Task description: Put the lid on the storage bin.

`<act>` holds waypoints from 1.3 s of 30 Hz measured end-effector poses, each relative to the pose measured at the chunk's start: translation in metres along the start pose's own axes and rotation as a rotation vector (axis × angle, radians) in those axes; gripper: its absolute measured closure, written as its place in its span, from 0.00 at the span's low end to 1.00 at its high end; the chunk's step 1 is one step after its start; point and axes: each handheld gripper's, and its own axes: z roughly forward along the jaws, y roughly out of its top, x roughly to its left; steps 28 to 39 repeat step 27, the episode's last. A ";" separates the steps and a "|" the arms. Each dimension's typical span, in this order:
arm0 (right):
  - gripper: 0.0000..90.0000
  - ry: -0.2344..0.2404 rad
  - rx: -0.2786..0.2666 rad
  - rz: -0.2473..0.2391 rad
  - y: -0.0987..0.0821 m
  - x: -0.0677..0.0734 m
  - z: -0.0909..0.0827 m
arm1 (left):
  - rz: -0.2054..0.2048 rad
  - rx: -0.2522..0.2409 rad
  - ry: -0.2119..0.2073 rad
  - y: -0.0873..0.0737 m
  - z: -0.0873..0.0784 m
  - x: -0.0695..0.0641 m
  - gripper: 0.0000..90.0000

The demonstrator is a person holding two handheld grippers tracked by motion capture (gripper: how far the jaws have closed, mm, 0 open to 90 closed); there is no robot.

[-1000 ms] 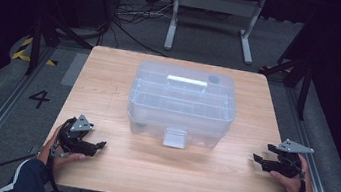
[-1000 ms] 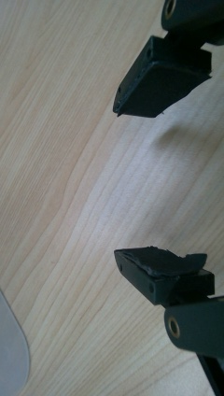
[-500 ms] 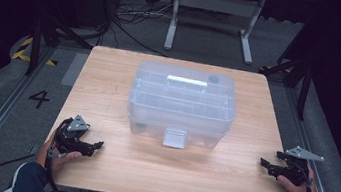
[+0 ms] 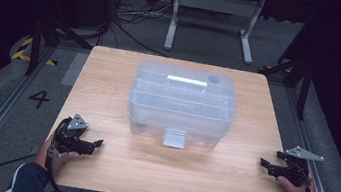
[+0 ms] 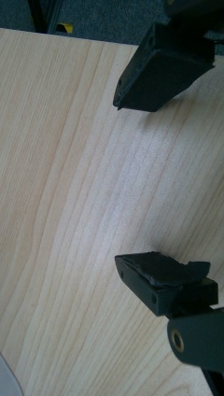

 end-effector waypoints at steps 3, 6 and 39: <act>0.21 -0.005 0.000 0.001 0.001 0.000 0.001 | 0.000 0.000 0.001 0.000 0.000 0.000 0.16; 0.21 -0.006 0.001 0.002 0.001 0.000 0.001 | 0.001 -0.001 0.001 0.000 0.000 0.000 0.16; 0.21 -0.014 0.003 0.010 0.002 0.001 0.002 | -0.006 -0.002 0.003 0.000 0.000 0.000 0.16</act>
